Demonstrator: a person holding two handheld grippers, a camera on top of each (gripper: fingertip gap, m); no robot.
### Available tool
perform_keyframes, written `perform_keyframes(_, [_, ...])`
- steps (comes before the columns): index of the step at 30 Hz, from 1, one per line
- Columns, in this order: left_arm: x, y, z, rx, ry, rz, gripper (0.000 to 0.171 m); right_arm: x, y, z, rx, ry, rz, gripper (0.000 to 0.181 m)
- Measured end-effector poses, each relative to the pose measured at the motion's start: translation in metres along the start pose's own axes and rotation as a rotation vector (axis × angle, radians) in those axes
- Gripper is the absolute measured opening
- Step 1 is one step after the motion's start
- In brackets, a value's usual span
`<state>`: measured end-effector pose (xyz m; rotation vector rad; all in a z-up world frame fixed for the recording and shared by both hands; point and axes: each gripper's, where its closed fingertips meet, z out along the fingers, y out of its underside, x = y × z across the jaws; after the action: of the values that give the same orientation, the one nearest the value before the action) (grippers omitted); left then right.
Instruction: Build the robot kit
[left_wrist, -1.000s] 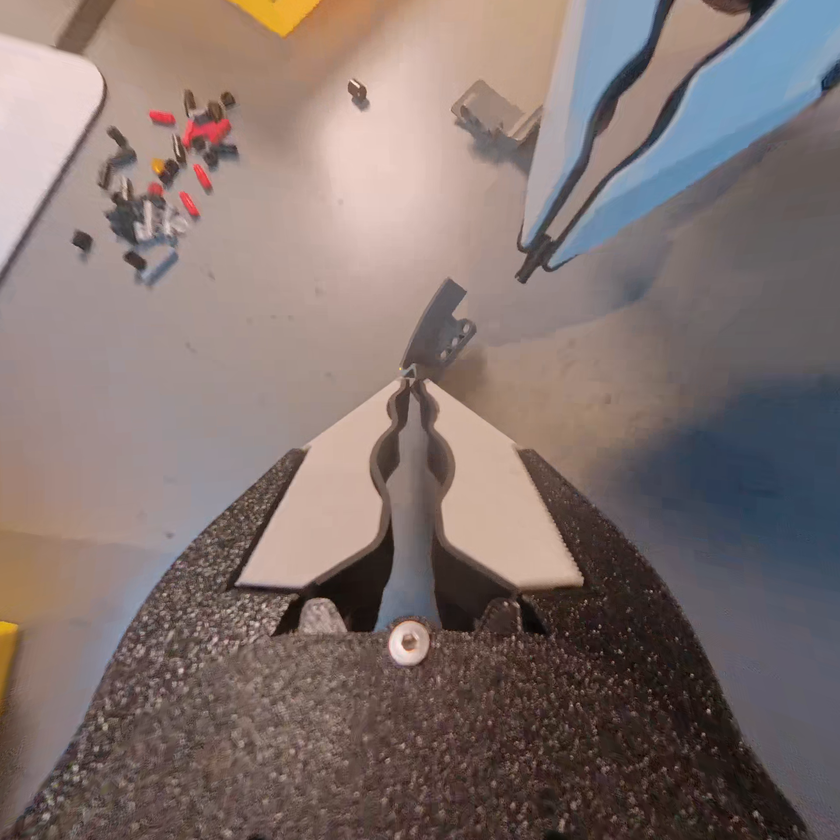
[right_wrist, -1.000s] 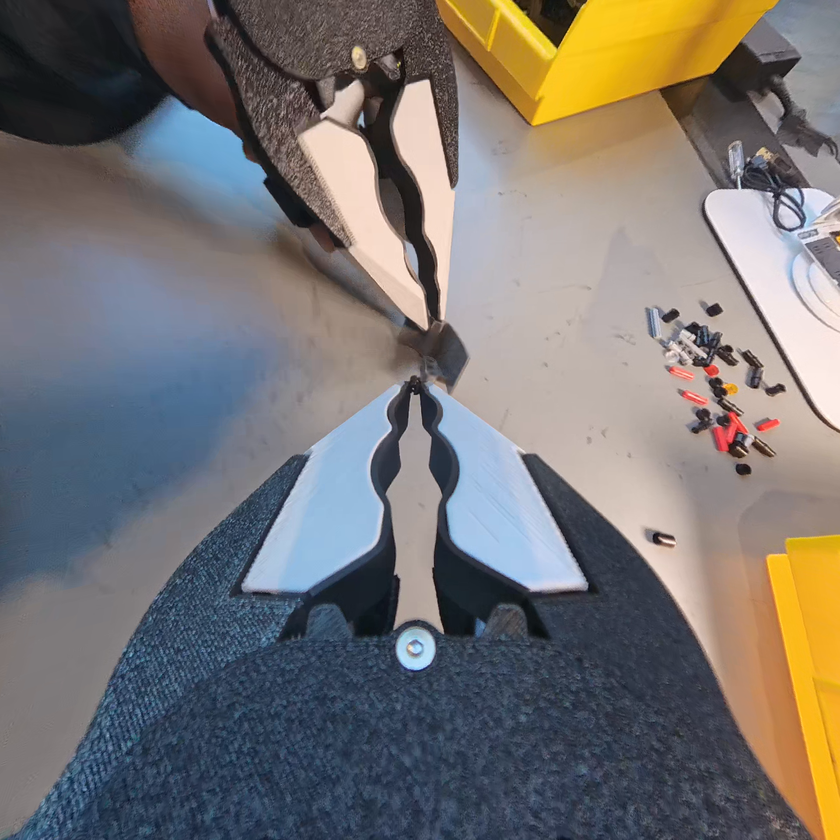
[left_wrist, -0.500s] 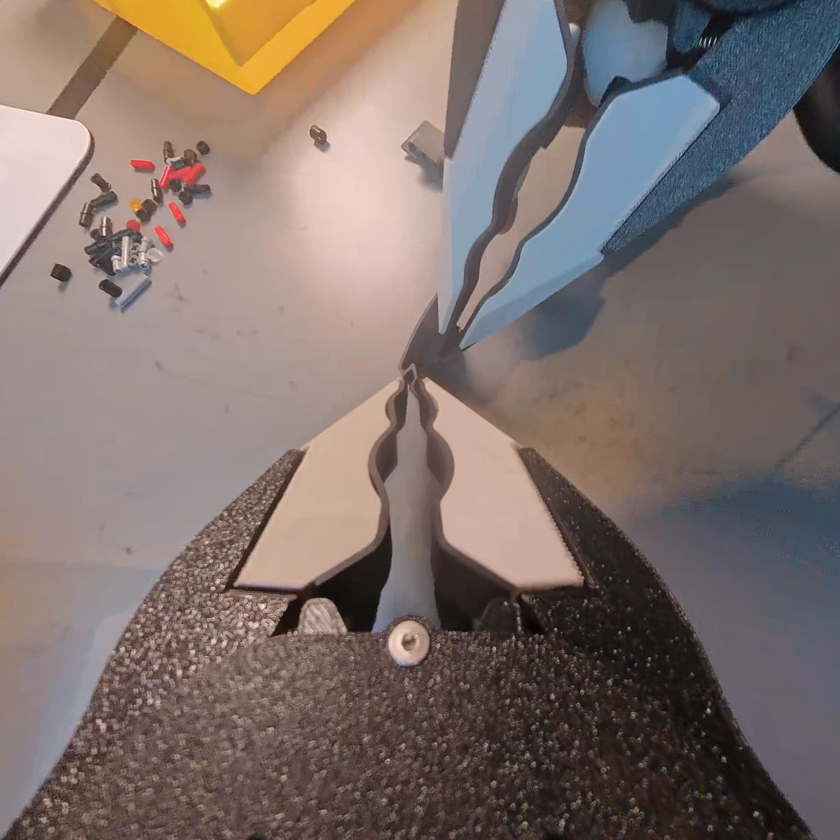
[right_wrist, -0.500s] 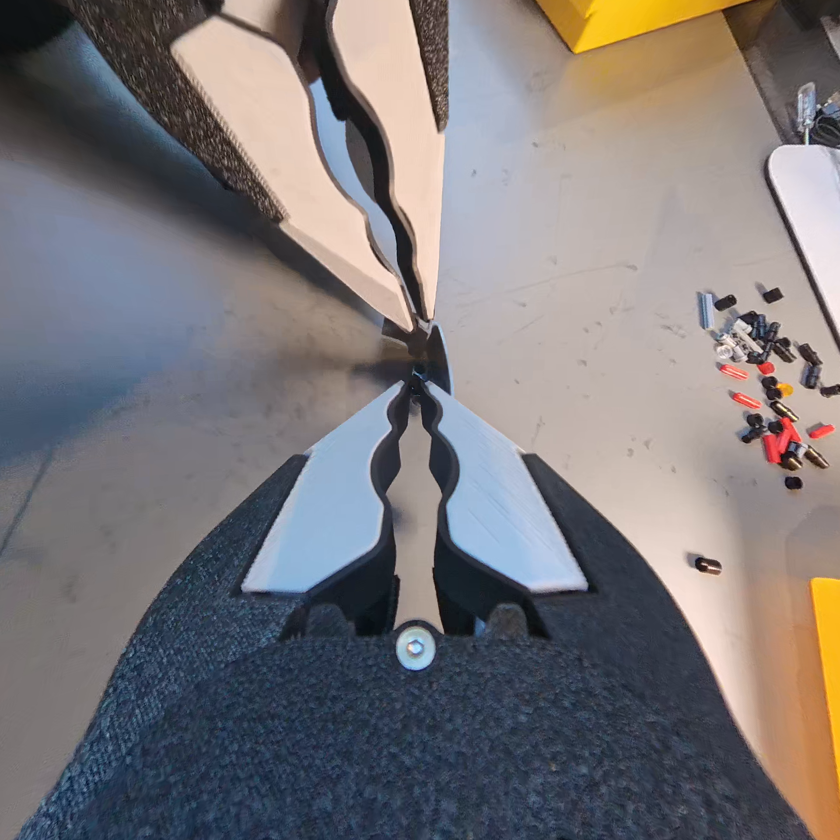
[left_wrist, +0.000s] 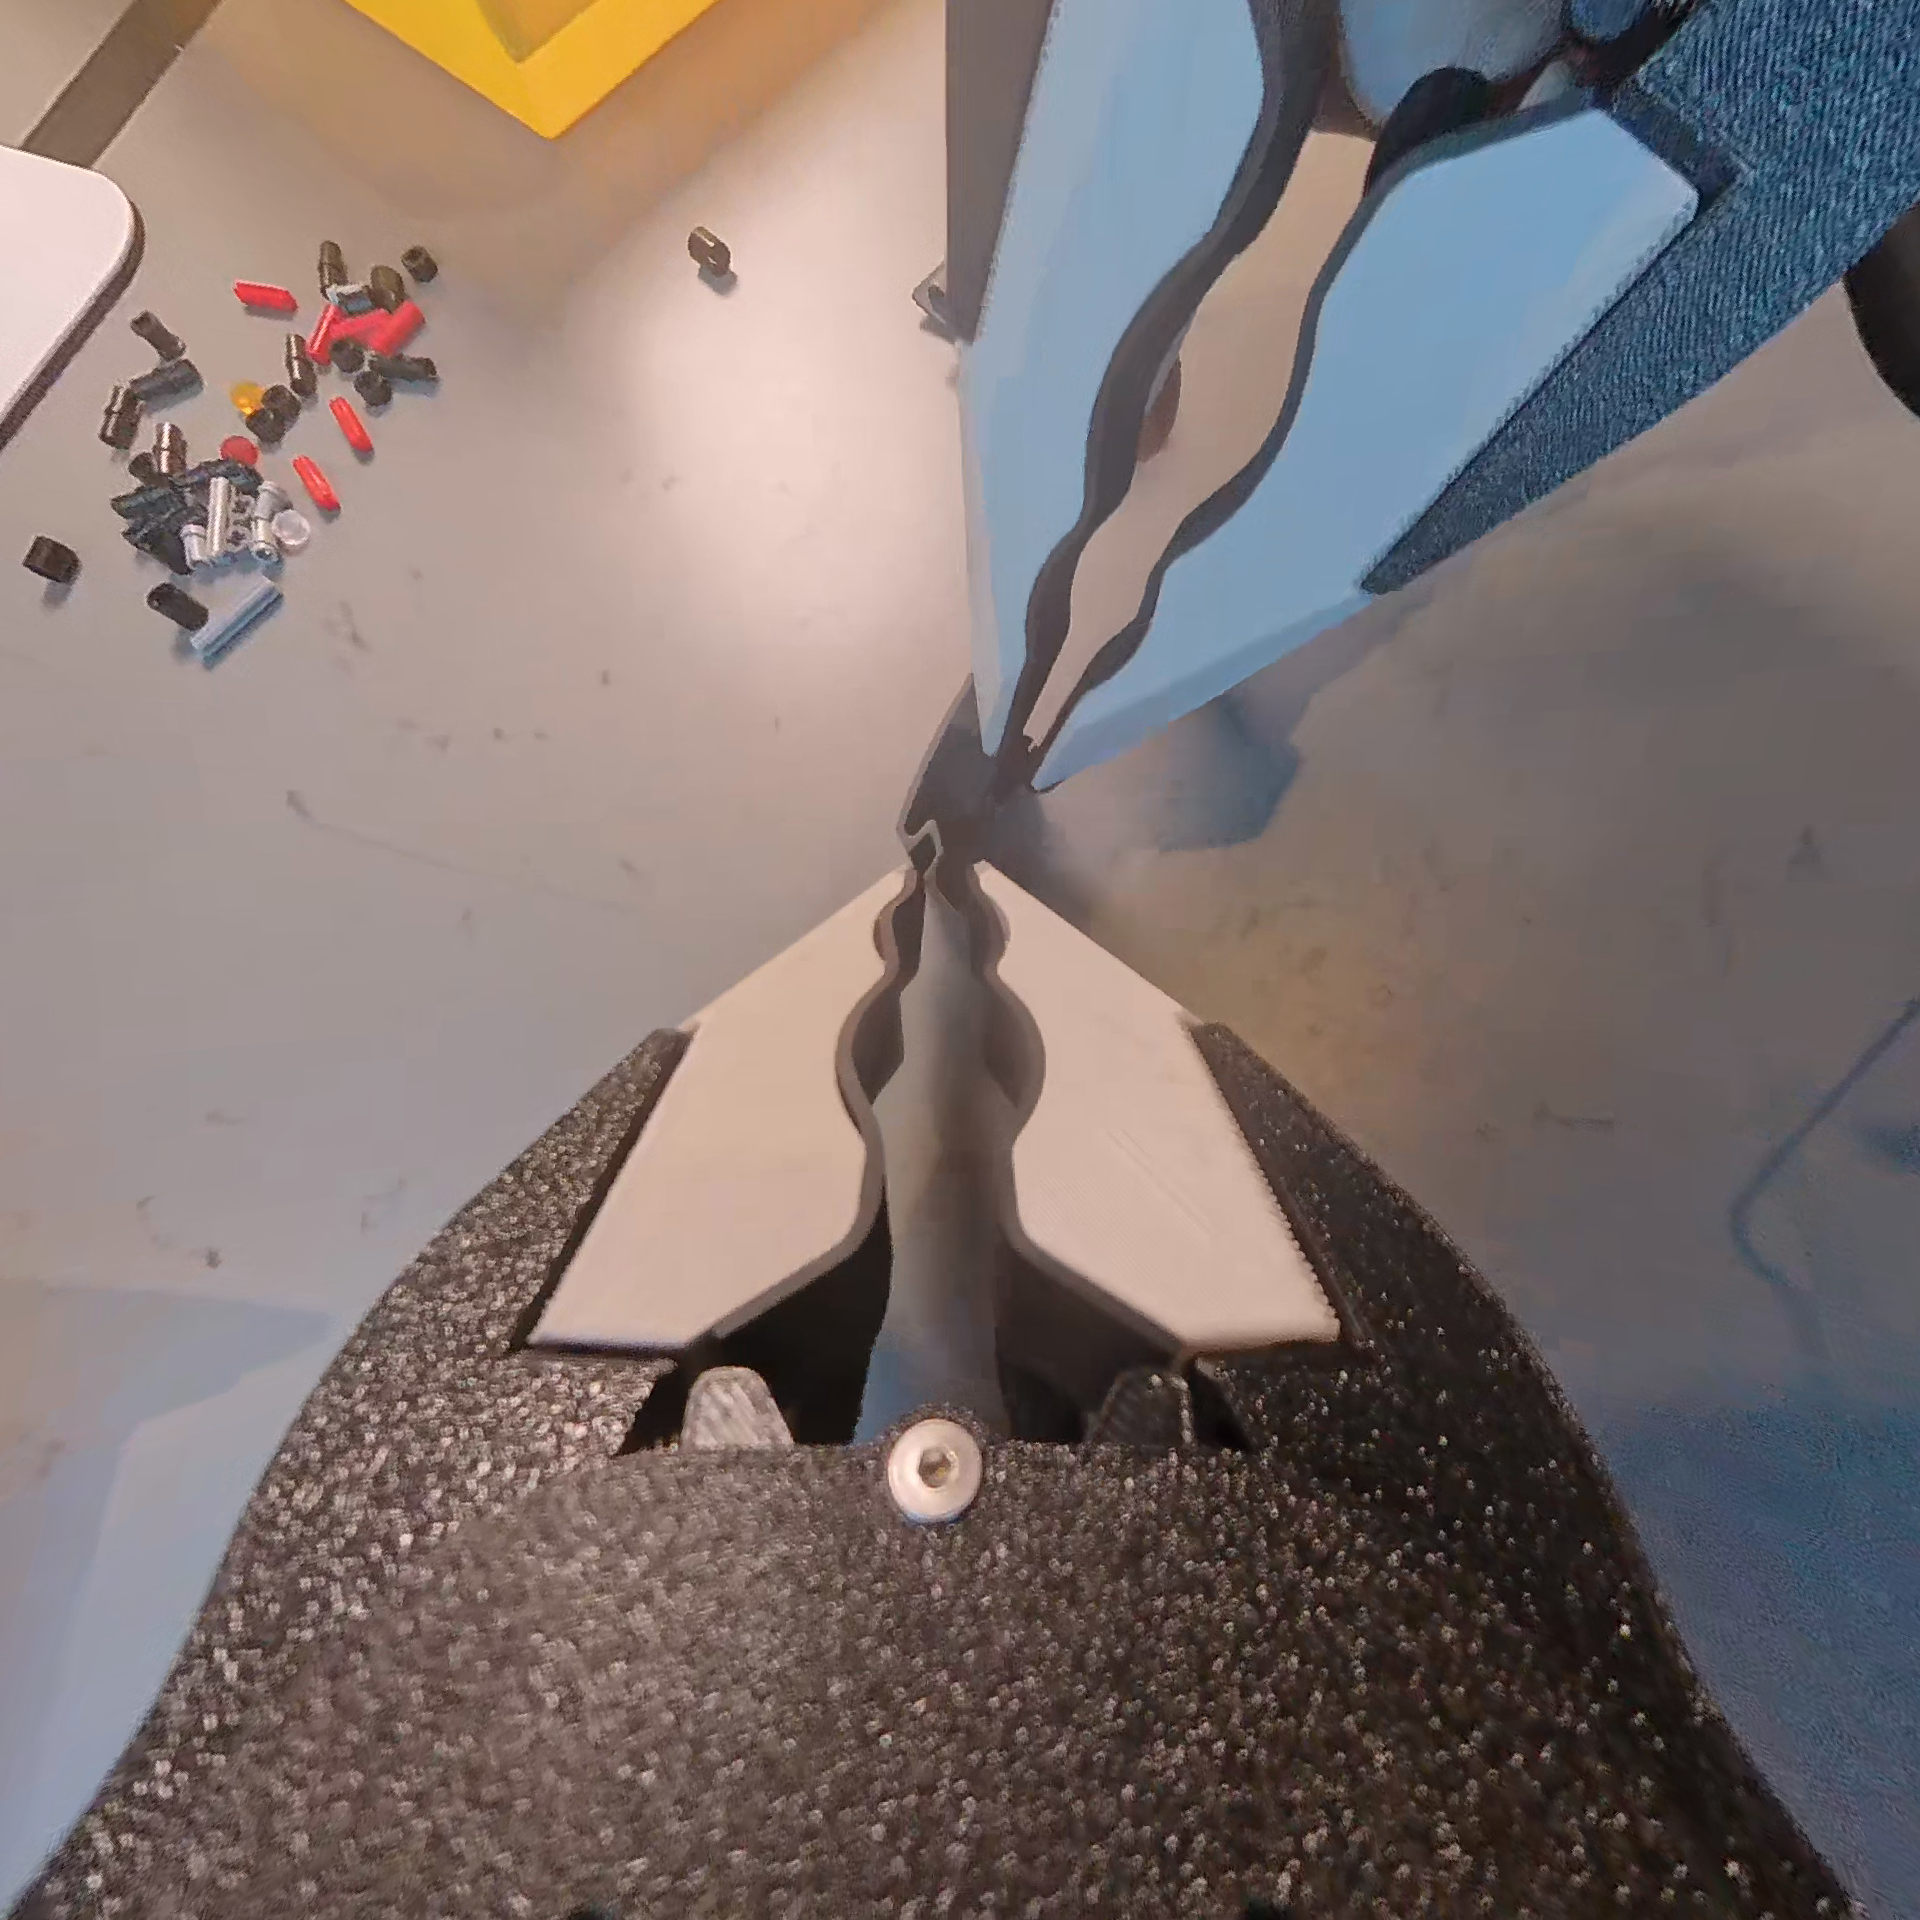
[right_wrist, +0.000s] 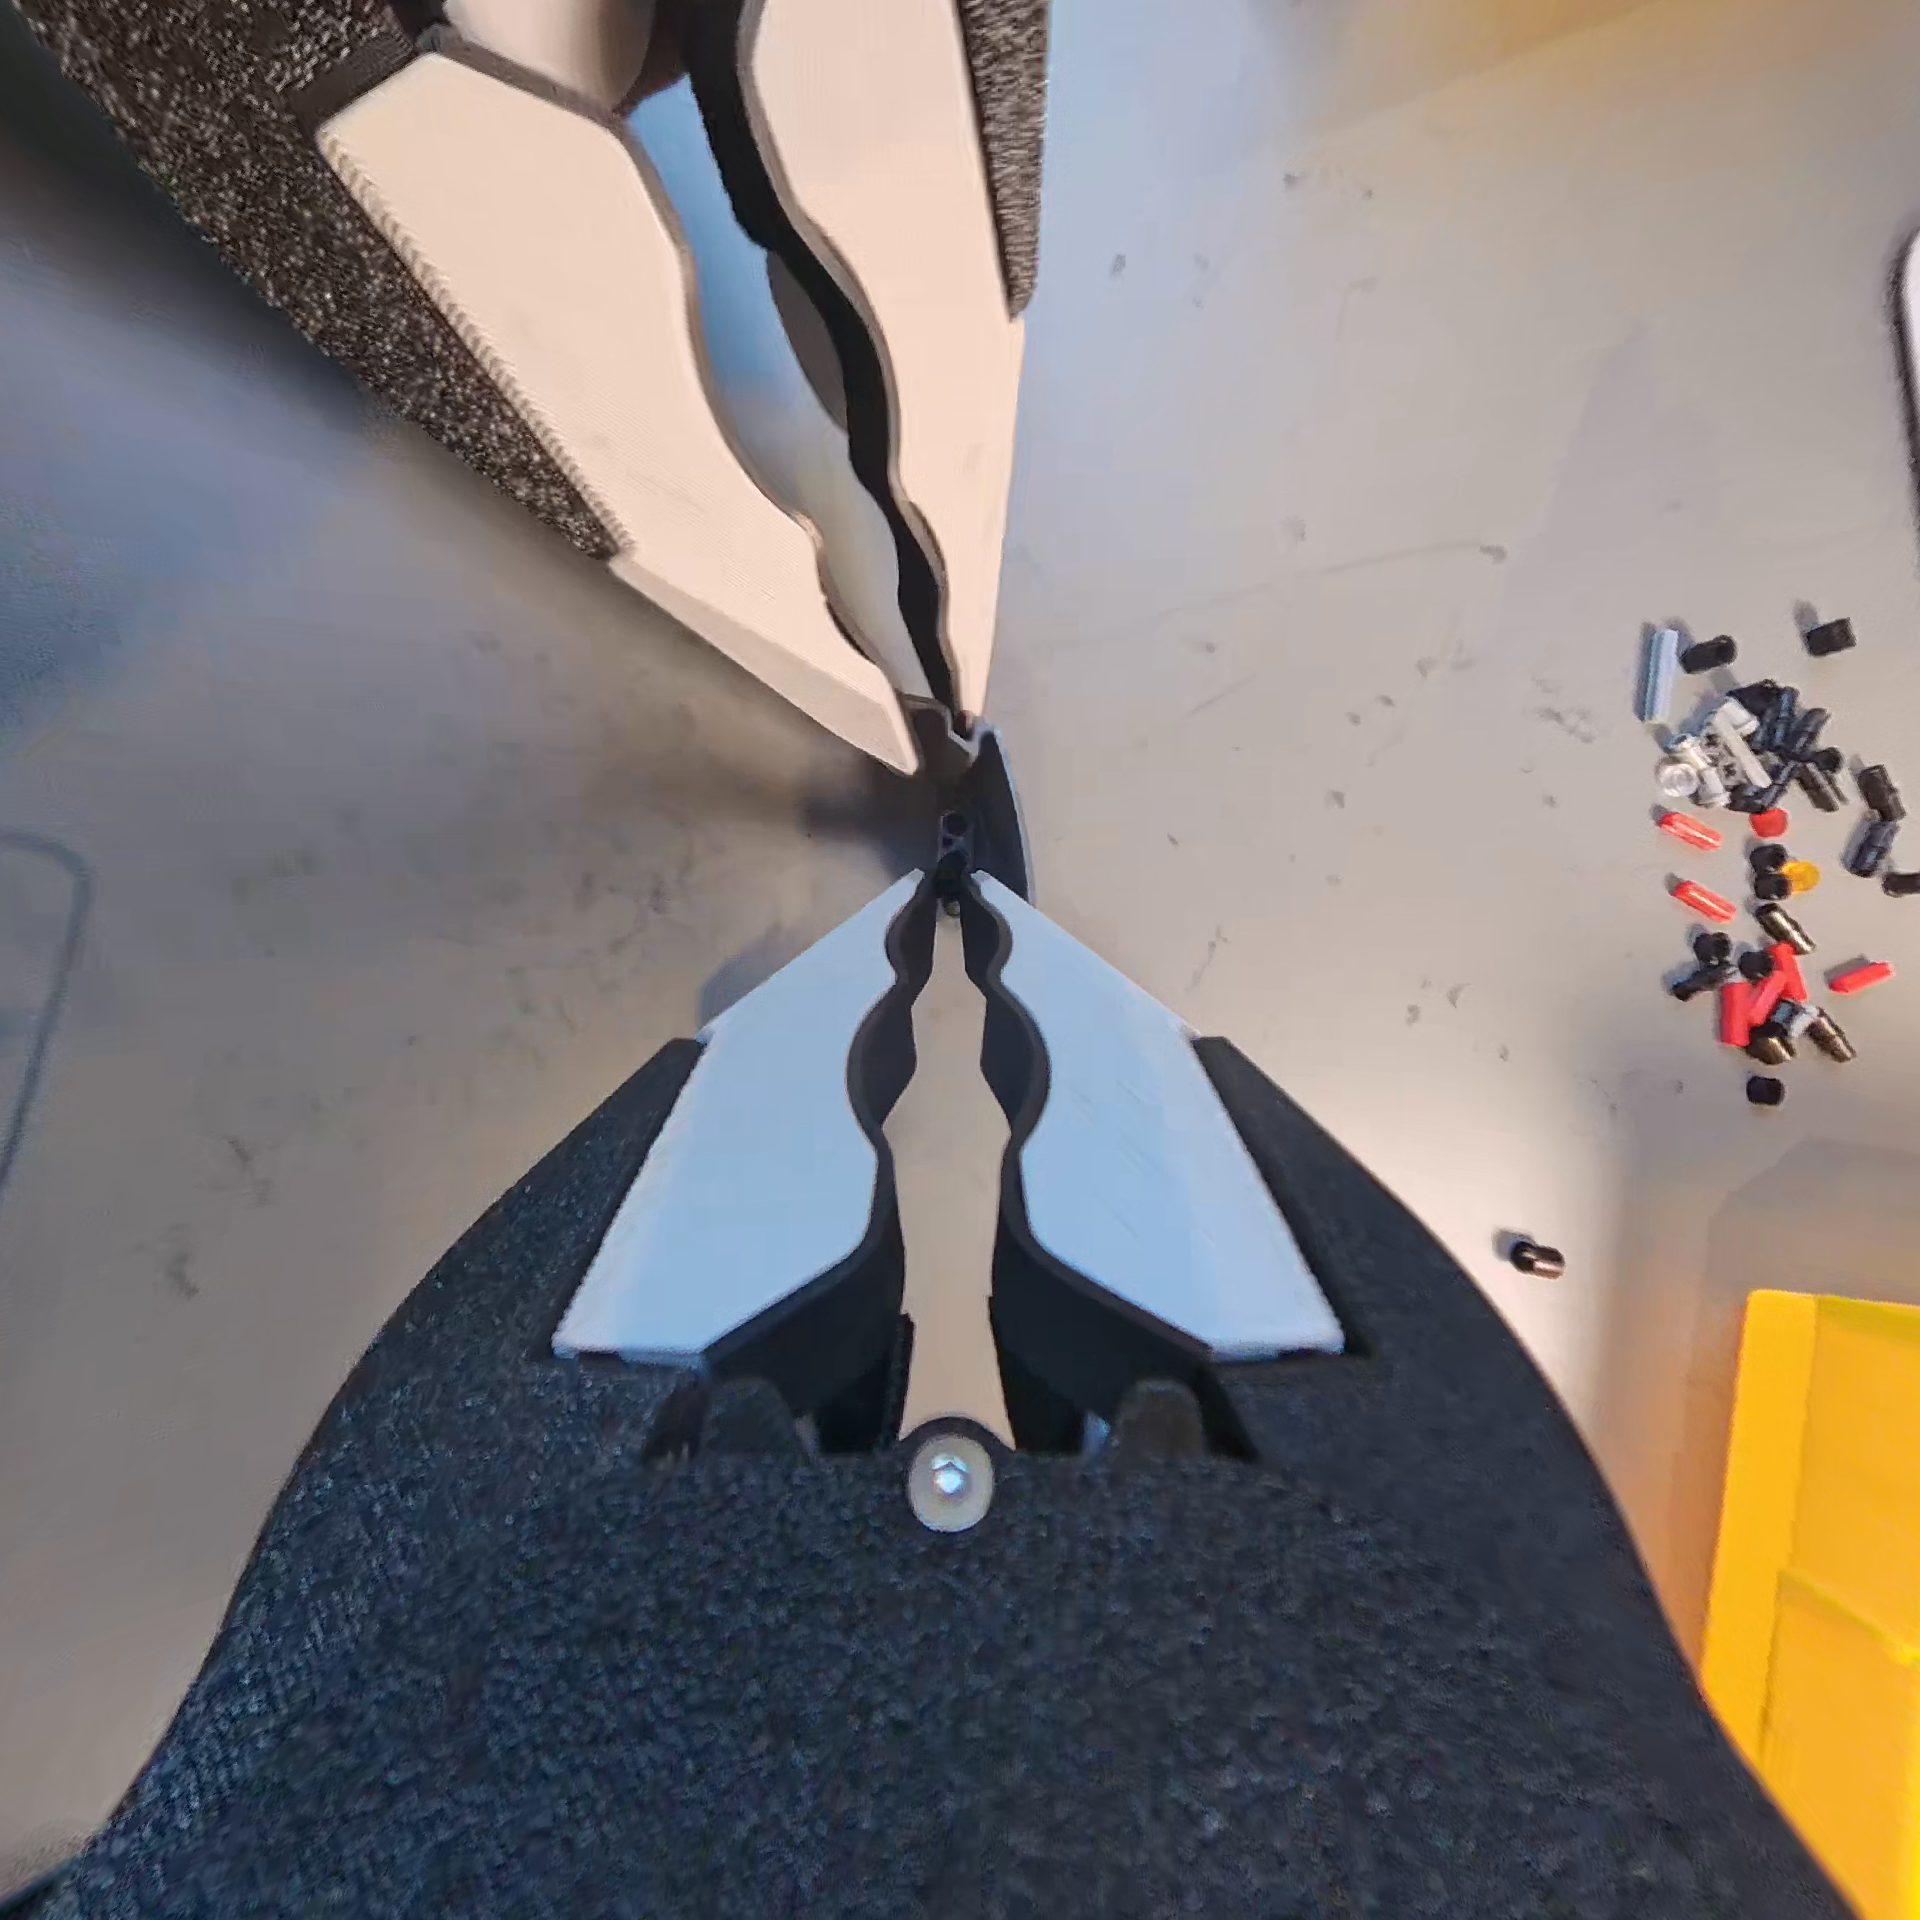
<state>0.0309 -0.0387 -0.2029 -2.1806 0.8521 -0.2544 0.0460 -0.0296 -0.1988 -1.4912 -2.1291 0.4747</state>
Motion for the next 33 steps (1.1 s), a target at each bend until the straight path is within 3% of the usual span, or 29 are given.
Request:
perform_keyframes(7, [0.002, 0.0, -0.002, 0.014, 0.017, -0.061, 0.006, -0.002, 0.001, 0.002, -0.175, -0.039, -0.12, 0.004])
perform_keyframes(15, [0.001, 0.004, -0.001, 0.006, 0.038, -0.068, 0.005, -0.007, -0.001, -0.001, -0.25, -0.051, -0.166, 0.004])
perform_keyframes(26, [-0.002, 0.005, -0.007, 0.006, 0.031, -0.047, 0.004, -0.012, 0.0, -0.003, -0.274, -0.077, -0.205, 0.004])
perform_keyframes(33, [-0.001, 0.005, -0.009, 0.031, 0.094, -0.118, 0.005, -0.009, -0.001, 0.001, -0.268, -0.068, -0.207, 0.004])
